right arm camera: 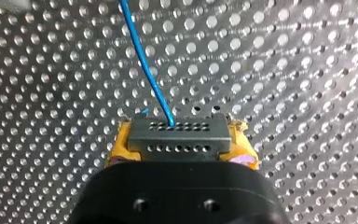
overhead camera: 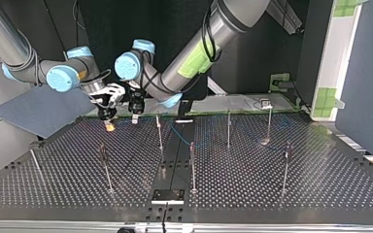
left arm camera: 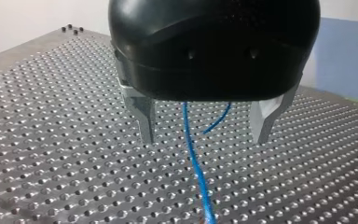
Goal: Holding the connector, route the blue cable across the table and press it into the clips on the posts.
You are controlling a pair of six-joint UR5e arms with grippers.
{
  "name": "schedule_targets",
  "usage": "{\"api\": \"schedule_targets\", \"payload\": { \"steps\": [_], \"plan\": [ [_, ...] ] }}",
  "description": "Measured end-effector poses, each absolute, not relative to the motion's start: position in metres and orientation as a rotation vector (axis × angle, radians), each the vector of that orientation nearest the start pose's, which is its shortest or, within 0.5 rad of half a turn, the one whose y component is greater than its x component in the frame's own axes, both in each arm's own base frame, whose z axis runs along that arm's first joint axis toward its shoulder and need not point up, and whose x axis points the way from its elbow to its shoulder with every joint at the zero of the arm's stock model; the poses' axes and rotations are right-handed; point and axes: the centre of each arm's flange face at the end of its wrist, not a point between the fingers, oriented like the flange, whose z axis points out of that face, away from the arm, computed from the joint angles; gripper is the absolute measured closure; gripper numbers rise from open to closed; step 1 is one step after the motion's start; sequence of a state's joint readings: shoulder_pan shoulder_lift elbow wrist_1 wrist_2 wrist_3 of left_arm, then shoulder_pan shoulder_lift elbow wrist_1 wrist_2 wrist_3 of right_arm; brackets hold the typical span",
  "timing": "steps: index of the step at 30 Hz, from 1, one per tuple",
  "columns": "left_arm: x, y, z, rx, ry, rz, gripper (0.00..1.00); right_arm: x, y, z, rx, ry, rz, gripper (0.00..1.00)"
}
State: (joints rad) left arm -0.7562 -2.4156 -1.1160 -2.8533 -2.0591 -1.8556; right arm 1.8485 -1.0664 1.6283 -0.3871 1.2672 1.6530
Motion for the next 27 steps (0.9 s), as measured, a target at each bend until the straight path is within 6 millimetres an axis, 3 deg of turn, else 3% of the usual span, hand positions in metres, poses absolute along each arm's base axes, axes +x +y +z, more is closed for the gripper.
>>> {"api": "schedule_targets", "payload": {
  "steps": [17,27],
  "plan": [
    [0.529,-0.560,0.196,-0.029,1.664,-0.399,0.00,0.328,-0.542,0.214,1.778,-1.074,1.608,1.00],
    [0.523,-0.562,0.195,-0.032,1.687,-0.398,0.00,0.329,-0.541,0.214,1.781,-1.072,1.613,1.00]
  ]
}}
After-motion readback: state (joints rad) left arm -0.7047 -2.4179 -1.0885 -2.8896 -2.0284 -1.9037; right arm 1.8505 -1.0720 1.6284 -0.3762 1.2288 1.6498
